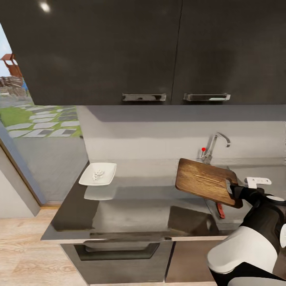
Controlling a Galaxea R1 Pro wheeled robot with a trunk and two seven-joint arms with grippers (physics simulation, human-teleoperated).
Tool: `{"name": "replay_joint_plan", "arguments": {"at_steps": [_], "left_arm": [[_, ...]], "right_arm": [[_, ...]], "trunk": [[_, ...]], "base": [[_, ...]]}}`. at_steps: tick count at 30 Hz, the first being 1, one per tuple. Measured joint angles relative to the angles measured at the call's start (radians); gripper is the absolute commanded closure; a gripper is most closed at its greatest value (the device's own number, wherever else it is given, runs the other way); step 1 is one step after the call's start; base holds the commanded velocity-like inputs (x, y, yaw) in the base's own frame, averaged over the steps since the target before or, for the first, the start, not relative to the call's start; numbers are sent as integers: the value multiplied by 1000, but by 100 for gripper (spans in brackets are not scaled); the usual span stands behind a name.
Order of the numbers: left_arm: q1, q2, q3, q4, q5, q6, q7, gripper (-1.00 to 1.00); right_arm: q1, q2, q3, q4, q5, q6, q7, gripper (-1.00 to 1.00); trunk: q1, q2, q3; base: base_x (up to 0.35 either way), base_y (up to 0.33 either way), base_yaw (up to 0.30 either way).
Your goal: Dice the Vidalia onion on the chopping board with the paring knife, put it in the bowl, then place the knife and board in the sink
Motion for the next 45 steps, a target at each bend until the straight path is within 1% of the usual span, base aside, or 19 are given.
{"name": "replay_joint_plan", "arguments": {"at_steps": [10,12,13,15,17,20,23,25,28,31,33,34,35,36,37,38,40,43,45], "left_arm": [[0,0,0,0,0,0,0,-100],[0,0,1,0,0,0,1,-100],[0,0,1,0,0,0,1,-100],[0,0,1,1,0,1,1,-100],[0,0,1,5,0,1,1,-100],[-1,-1,1,8,0,2,1,-100],[-1,-1,-1,9,0,2,0,-100],[-1,-2,-1,10,0,2,-2,-100],[-1,-6,-1,12,0,2,-29,-100],[-2,-8,-1,15,0,3,-51,-100],[-2,-13,-1,18,0,4,-57,-100],[-2,-19,-1,21,0,4,-59,-100],[-1,-23,-1,25,0,4,-60,-100],[-1,-30,-1,32,-1,4,-61,-100],[-1,-36,-1,40,-1,5,-63,-100],[-1,-38,-1,43,-1,5,-63,-100],[-1,-41,-1,46,-2,5,-64,-100],[-1,-42,-1,48,-2,5,-64,-100],[-1,-42,-1,49,-1,5,-64,-100]], "right_arm": [[-1,0,3,31,-7,5,-148,100],[-1,0,2,33,-17,7,-220,100],[-1,0,3,33,-39,9,-256,100],[-2,0,3,36,-136,11,-373,100],[-2,0,4,69,-207,14,-487,100],[-1,0,11,137,-234,15,-705,100],[-2,0,79,210,-286,18,-870,100],[-2,0,139,256,-378,35,-999,100],[-2,0,245,322,-606,64,-1257,100],[-2,0,416,363,-848,70,-1518,100],[-2,0,531,373,-994,70,-1660,100],[-2,0,573,375,-1058,72,-1724,100],[-2,0,588,376,-1086,76,-1754,100],[-2,0,609,384,-1146,78,-1802,100],[-2,0,629,402,-1240,76,-1860,100],[-2,0,638,412,-1298,71,-1887,100],[-2,0,647,423,-1371,71,-1927,100],[-2,0,649,430,-1411,65,-1987,100],[-2,0,649,431,-1427,31,-2033,100]], "trunk": [[0,0,0],[0,0,0],[0,0,0],[0,0,0],[0,0,0],[0,0,0],[0,0,0],[0,0,0],[0,0,0],[0,0,0],[0,0,0],[0,0,0],[0,0,0],[0,0,0],[0,0,0],[0,0,0],[0,0,0],[0,0,0],[0,0,0]], "base": [[0,-203,0],[0,-73,0],[0,-29,0],[0,-12,0],[0,-4,0],[0,-1,0],[0,0,0],[0,0,0],[0,0,0],[0,0,0],[0,0,0],[0,0,0],[0,0,0],[0,0,0],[0,0,0],[0,0,0],[0,0,0],[0,0,0],[0,0,0]]}}
